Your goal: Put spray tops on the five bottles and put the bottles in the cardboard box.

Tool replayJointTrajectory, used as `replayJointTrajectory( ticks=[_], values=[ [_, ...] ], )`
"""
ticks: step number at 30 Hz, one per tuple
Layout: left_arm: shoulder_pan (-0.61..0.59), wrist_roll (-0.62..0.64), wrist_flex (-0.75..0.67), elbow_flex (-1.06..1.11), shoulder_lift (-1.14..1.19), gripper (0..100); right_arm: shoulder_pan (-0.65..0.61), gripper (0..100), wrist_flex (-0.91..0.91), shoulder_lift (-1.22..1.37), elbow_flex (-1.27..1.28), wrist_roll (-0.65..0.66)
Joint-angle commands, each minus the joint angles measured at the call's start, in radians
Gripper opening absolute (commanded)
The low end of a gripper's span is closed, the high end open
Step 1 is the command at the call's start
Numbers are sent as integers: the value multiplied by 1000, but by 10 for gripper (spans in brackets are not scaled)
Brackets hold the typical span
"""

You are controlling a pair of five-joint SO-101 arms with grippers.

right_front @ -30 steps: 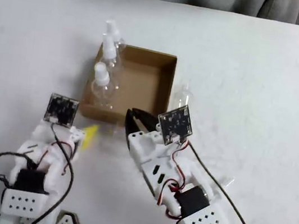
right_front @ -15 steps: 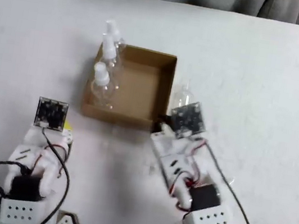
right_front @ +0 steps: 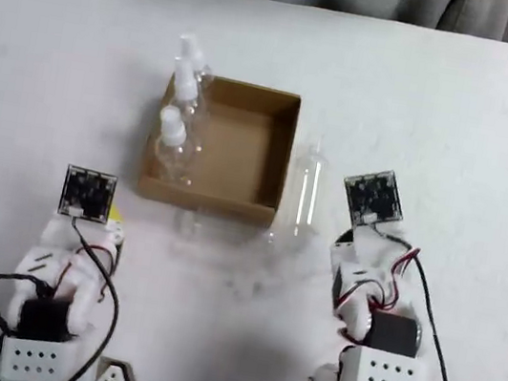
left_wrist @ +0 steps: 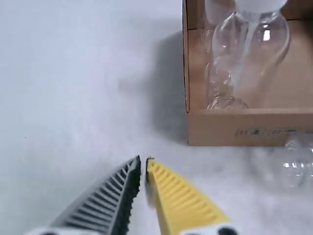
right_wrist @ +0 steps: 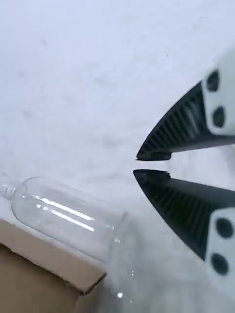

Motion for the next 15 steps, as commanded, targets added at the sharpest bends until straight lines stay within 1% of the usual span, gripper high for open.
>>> replayJointTrajectory(
  ticks=[1,4,8,12,15],
  values=[
    [-4,-9,25,-3,-19,23,-24,15,107,51,-186,-38],
    [-4,-9,38,-3,-19,23,-44,15,191,189,-316,-72],
    [-4,-9,38,-3,-19,23,-50,15,286,415,-474,-77],
    [-4,-9,38,-3,-19,24,-53,15,389,591,-568,-71],
    [-4,-9,38,-3,-19,24,-88,15,421,664,-615,-69]
  ],
)
